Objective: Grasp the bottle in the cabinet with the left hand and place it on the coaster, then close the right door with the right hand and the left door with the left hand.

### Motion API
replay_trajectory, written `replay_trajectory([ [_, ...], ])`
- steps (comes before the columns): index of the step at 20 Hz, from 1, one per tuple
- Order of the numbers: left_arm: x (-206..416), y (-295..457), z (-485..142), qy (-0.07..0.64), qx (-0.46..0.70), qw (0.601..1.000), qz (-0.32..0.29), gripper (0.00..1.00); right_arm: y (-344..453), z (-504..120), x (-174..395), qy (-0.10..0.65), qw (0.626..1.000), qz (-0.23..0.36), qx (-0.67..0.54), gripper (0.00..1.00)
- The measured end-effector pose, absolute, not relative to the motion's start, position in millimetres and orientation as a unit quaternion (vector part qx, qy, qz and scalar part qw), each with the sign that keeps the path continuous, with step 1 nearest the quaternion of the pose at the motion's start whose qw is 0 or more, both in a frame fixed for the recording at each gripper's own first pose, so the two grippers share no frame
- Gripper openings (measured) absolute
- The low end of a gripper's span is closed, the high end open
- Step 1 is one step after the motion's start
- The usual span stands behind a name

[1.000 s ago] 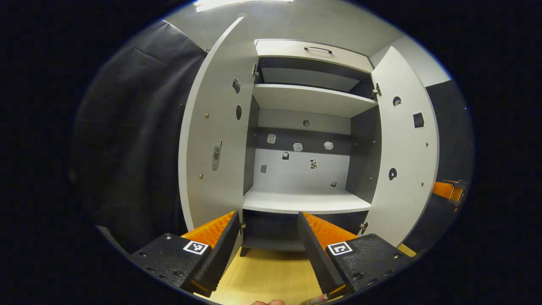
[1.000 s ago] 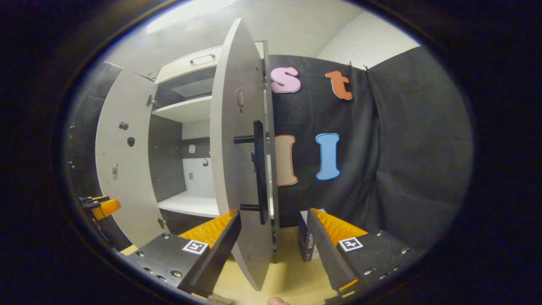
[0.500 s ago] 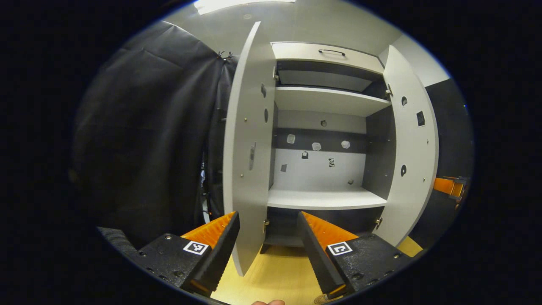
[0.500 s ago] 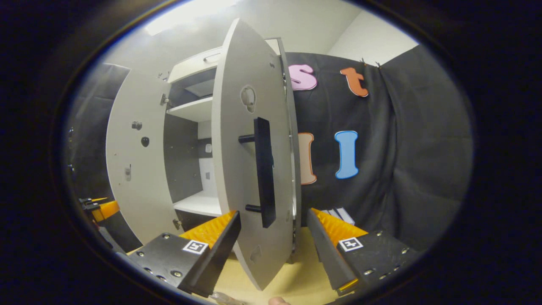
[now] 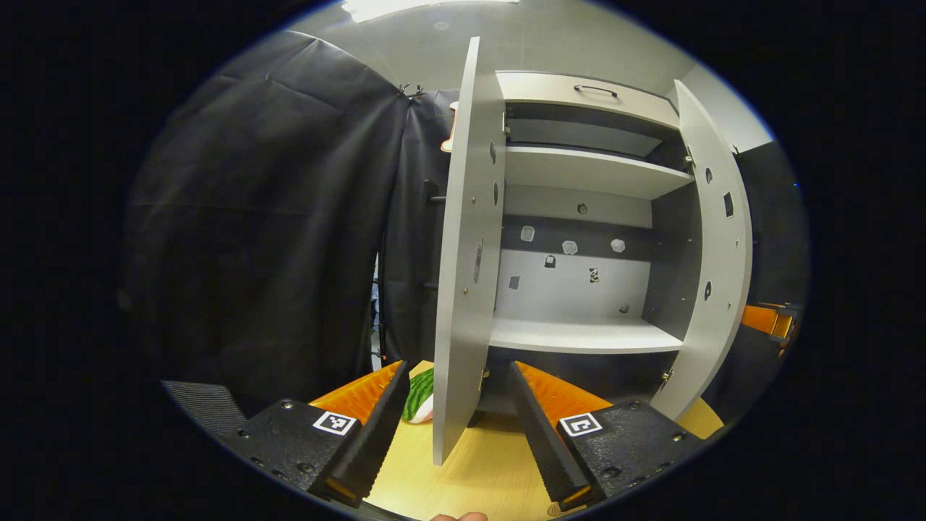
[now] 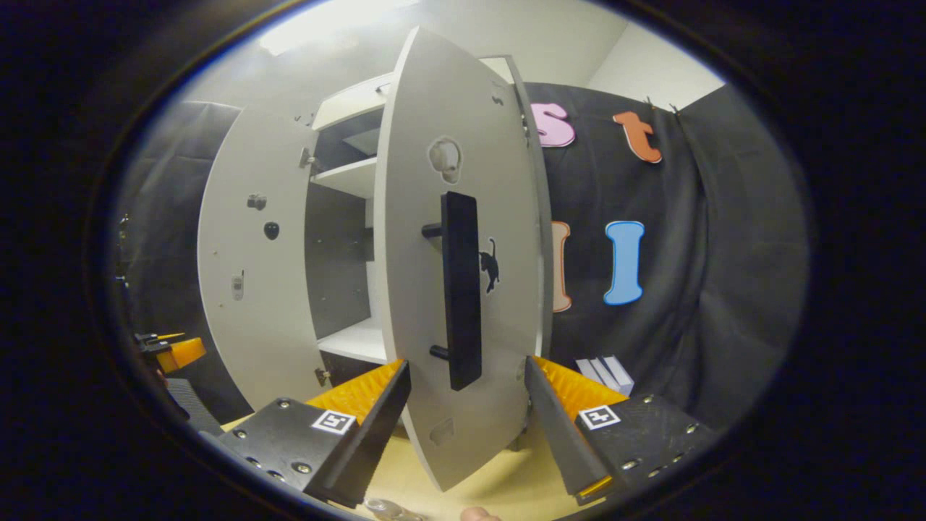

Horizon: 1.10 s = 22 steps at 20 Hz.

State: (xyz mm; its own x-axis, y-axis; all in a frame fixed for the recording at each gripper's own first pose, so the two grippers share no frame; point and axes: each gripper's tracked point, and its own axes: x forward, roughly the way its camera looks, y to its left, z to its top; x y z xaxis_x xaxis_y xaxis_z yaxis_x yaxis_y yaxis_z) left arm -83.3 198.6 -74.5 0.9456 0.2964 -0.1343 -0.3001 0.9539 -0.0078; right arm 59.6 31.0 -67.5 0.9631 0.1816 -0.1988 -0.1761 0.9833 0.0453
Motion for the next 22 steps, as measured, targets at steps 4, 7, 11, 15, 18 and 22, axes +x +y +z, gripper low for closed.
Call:
replay_trajectory([
  [4,-79.5,202.4,-72.2,0.065,-0.011,0.986,0.15,0.87,37.5,-69.2,64.0,0.105,0.99,0.094,0.021,0.96],
  [7,-77.3,209.0,-71.4,0.066,-0.011,0.986,0.154,0.87,43.2,-69.3,66.8,0.105,0.989,0.098,0.022,0.96],
  [11,-77.9,217.4,-74.4,0.073,-0.011,0.984,0.16,0.87,58.3,-72.1,72.1,0.107,0.988,0.107,0.028,0.96],
  [15,-79.3,227.6,-76.2,0.077,-0.005,0.983,0.168,0.87,77.3,-77.5,72.9,0.113,0.985,0.125,0.025,0.96],
  [18,-77.3,233.8,-77.3,0.076,-0.007,0.982,0.172,0.87,78.7,-83.4,70.8,0.119,0.984,0.133,0.016,0.93],
  [22,-77.9,240.5,-79.5,0.079,-0.006,0.981,0.178,0.87,85.8,-84.8,72.5,0.121,0.983,0.14,0.017,0.93],
])
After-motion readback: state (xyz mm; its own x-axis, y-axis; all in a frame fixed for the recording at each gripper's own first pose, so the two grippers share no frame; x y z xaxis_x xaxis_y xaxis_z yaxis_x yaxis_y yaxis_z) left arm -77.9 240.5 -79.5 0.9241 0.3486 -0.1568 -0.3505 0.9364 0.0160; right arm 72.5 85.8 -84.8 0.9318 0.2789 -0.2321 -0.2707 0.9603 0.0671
